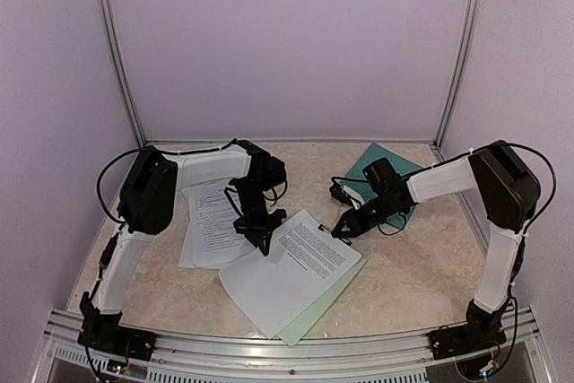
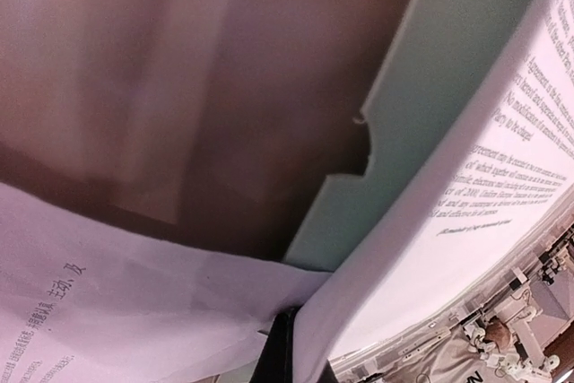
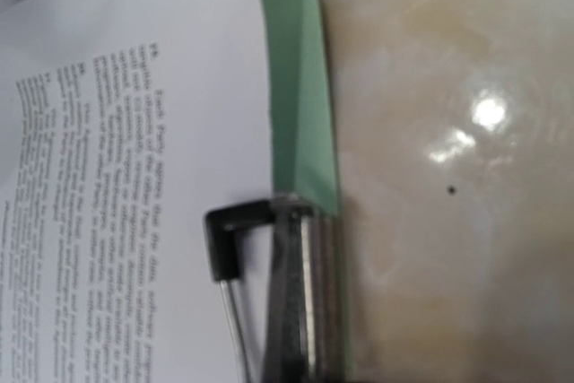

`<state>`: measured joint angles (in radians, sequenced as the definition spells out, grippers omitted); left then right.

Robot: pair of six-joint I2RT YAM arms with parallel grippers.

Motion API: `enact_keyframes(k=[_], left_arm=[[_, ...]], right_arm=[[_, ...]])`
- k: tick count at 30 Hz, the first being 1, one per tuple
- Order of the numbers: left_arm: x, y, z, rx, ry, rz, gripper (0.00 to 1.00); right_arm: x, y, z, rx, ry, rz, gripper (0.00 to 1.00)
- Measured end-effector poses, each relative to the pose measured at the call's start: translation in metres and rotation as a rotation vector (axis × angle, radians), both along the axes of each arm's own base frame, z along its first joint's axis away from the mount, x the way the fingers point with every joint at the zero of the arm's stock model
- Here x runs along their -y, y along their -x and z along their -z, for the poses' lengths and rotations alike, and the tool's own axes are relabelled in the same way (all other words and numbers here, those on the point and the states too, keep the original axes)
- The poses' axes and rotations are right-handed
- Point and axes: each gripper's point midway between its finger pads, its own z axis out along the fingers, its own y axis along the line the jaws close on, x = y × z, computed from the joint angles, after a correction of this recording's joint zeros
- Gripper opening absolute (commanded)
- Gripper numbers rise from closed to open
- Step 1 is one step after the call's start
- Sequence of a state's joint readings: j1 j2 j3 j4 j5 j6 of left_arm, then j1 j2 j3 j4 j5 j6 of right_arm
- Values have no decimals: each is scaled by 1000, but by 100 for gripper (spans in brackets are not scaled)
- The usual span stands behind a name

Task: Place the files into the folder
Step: Insert the file into the spring clip on the folder.

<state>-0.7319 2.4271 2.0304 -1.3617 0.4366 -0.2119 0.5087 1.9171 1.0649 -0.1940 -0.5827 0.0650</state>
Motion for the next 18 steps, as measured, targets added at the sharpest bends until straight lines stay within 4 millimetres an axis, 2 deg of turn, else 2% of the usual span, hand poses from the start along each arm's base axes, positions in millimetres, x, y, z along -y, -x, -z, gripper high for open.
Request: enact_keyframes(k=[8, 18], left_arm=[[-7, 2, -6, 25, -18, 10, 0], [-5, 9, -3, 38, -40, 39, 0]], right_arm=[[0, 0, 0, -1, 2, 0, 0], [0, 0, 0, 0, 8, 1, 0]])
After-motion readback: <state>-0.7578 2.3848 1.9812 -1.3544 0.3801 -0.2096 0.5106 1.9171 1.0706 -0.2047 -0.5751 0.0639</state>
